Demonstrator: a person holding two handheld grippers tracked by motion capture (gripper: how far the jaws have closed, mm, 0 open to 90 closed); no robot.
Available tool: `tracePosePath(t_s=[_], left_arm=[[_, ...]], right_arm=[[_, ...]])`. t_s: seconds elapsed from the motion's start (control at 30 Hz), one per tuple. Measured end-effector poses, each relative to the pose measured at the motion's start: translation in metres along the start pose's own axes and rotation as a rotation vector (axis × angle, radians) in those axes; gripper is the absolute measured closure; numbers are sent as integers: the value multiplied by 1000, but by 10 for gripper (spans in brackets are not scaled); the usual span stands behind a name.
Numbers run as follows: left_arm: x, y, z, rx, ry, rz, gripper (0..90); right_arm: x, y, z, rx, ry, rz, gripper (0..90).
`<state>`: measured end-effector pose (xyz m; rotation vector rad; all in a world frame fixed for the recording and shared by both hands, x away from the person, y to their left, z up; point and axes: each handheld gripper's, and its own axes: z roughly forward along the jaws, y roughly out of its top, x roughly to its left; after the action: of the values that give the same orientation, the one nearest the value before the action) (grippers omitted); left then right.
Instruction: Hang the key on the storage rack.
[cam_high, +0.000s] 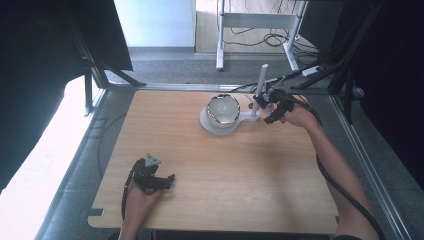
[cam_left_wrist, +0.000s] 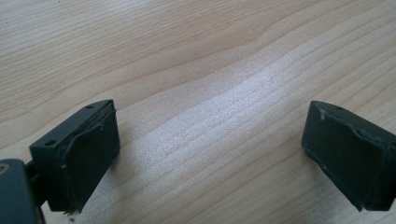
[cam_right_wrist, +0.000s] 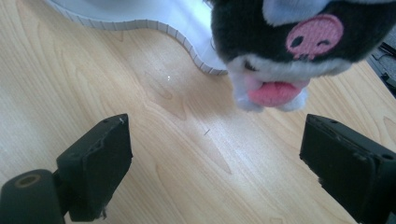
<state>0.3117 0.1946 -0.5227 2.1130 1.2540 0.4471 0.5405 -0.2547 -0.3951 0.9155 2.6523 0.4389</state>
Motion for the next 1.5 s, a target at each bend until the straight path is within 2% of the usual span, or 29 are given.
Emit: tracePosePath(t_s=[0.2, 0.63, 1.13, 1.5], left_arm=[[0, 0, 0, 0, 0, 0, 42], [0, 0, 0, 0, 0, 0, 42], [0, 0, 0, 0, 0, 0, 43], [0, 0, 0, 0, 0, 0, 42]], right_arm=[[8, -6, -5, -13, 11, -1, 81], [30, -18, -15, -40, 20, -53, 75], [70, -33, -24, -60, 41, -132, 75], [82, -44, -26, -65, 51, -149, 79]])
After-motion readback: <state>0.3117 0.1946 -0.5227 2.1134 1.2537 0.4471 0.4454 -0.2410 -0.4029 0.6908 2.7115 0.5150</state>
